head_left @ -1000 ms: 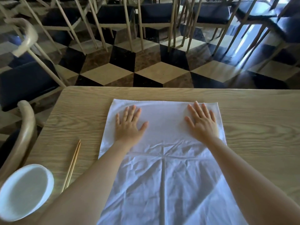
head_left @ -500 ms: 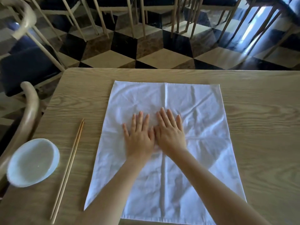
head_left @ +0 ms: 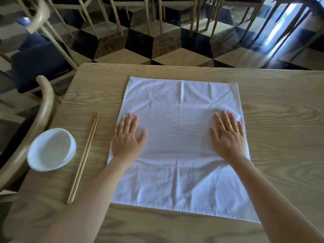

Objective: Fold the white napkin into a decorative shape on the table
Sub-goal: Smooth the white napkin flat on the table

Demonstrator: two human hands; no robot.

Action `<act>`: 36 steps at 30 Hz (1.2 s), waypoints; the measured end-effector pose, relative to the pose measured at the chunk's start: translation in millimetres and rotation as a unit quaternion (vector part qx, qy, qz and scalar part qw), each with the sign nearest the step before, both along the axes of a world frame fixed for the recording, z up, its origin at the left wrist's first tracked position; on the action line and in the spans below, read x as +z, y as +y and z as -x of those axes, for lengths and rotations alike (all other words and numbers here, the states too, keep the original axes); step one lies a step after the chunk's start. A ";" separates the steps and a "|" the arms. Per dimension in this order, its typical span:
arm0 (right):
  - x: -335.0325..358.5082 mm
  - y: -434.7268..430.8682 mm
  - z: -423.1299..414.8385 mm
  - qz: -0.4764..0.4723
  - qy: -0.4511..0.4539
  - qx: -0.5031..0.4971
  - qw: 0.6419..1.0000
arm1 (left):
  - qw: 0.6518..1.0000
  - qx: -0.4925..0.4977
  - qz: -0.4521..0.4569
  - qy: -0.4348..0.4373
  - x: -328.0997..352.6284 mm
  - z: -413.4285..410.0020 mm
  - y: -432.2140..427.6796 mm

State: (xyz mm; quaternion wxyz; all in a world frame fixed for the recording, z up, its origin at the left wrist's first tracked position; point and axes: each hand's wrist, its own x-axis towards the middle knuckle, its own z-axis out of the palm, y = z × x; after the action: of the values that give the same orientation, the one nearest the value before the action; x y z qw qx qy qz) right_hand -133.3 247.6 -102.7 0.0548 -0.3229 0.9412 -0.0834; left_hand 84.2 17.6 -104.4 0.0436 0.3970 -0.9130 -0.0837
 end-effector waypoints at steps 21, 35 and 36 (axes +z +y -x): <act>0.3 68.6 -89.9 -0.032 -0.002 0.094 0.995 | 0.999 0.003 -0.031 -0.030 8.2 -40.2 86.6; 13.7 75.9 -154.2 -0.017 -0.058 0.171 0.984 | 0.985 -0.162 -0.039 -0.039 13.8 -33.1 190.5; 13.5 82.9 -151.9 -0.020 -0.051 0.177 0.983 | 0.986 -0.156 -0.037 -0.047 10.7 -37.1 190.9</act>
State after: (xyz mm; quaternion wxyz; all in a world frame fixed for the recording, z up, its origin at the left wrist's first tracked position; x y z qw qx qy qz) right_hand 18.6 330.5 -89.1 0.1233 -0.4789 0.8664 -0.0695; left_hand 121.3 208.5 -93.7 -0.0278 0.2545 -0.9610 -0.1046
